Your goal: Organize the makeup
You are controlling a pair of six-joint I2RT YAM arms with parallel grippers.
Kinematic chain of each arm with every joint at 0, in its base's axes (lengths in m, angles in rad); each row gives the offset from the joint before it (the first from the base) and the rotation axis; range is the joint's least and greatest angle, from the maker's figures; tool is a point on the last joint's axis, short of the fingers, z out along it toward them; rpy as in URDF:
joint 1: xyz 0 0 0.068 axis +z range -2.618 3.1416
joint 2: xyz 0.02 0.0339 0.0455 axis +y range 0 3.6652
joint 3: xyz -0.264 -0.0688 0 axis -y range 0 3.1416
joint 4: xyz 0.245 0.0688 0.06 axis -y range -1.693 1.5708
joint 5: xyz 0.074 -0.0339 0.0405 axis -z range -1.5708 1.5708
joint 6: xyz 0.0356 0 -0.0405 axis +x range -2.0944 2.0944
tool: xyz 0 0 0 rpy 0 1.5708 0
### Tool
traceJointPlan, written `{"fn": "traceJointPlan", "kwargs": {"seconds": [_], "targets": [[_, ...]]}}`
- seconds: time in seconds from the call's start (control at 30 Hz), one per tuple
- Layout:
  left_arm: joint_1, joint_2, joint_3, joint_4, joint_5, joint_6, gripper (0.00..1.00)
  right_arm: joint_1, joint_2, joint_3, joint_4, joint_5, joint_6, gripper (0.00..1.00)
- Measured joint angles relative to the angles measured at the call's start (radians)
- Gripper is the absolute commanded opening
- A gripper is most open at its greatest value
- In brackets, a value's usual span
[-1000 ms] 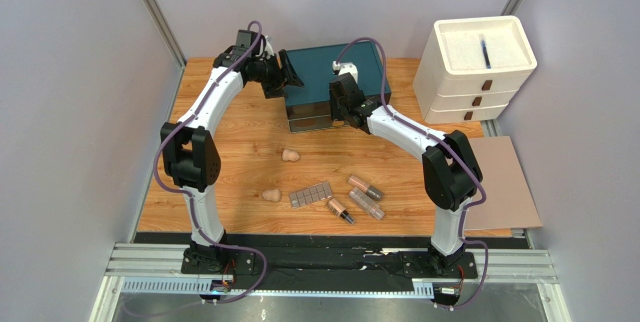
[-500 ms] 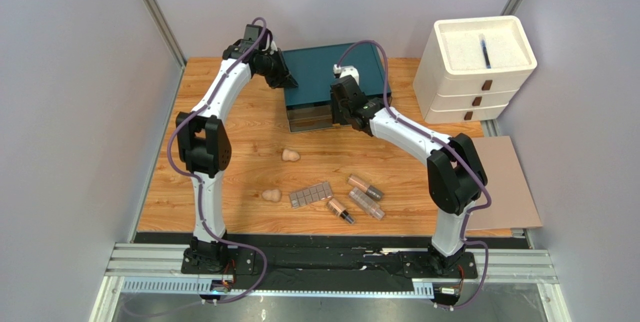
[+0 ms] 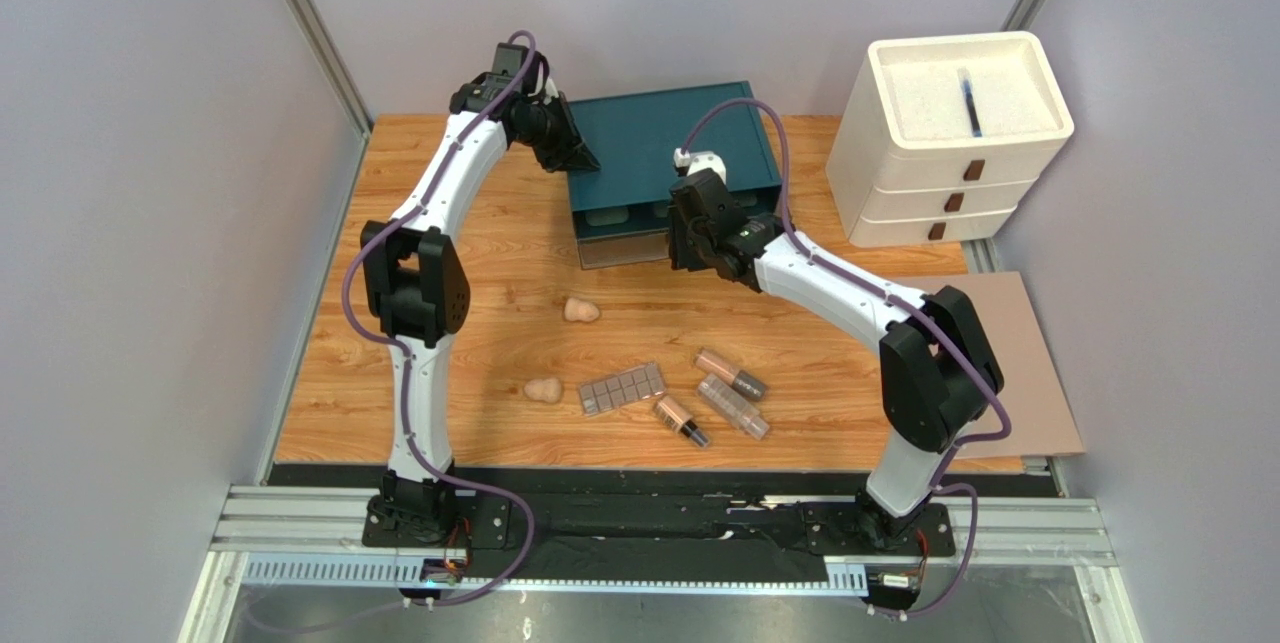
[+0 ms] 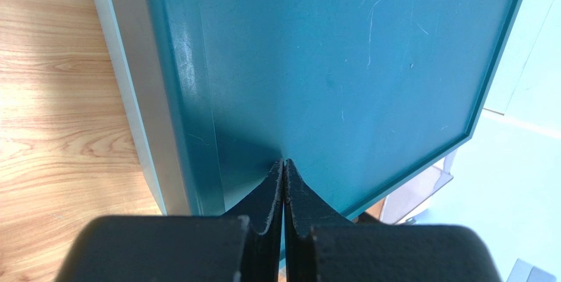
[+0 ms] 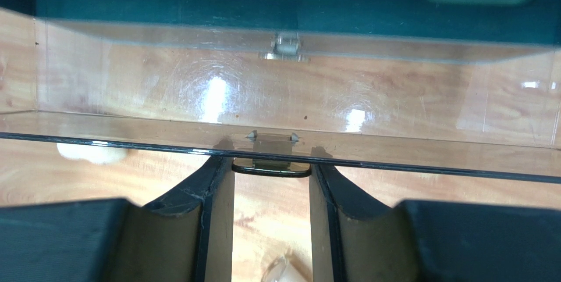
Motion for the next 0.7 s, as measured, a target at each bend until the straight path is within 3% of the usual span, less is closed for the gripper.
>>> {"fn": "traceJointPlan", "kwargs": {"seconds": [0.13,0.17,0.2,0.23,0.3,0.47,0.63,0.67,0.7], "targets": [[0.000,0.000,0.000,0.000,0.000,0.000,0.01,0.017,-0.045,-0.047,-0.013,-0.004,0.011,0.01],[0.000,0.000,-0.002,0.001,0.002,0.000,0.01,0.023,-0.059,-0.063,-0.018,-0.004,0.014,0.07],[0.000,0.000,-0.002,0.001,0.002,0.000,0.02,0.027,-0.067,-0.071,-0.022,-0.003,0.016,0.32],[0.000,0.000,-0.002,0.002,0.003,0.000,0.03,0.030,-0.073,-0.074,-0.032,-0.004,0.018,0.46],[0.000,-0.001,-0.003,0.003,0.005,0.001,0.06,0.031,-0.075,-0.074,-0.040,-0.006,0.022,0.63],[0.000,-0.023,-0.024,0.005,-0.005,0.013,0.09,0.042,-0.098,-0.104,-0.106,-0.031,0.036,0.72],[0.000,-0.069,-0.060,-0.029,-0.030,0.041,0.11,0.061,-0.238,-0.143,-0.188,-0.030,0.034,0.79],[0.000,-0.077,-0.065,-0.034,-0.031,0.047,0.11,0.065,-0.267,-0.145,-0.196,-0.029,0.033,0.84],[0.000,-0.092,-0.071,-0.037,-0.031,0.055,0.12,0.074,-0.311,-0.155,-0.202,-0.023,0.030,0.95]]}}
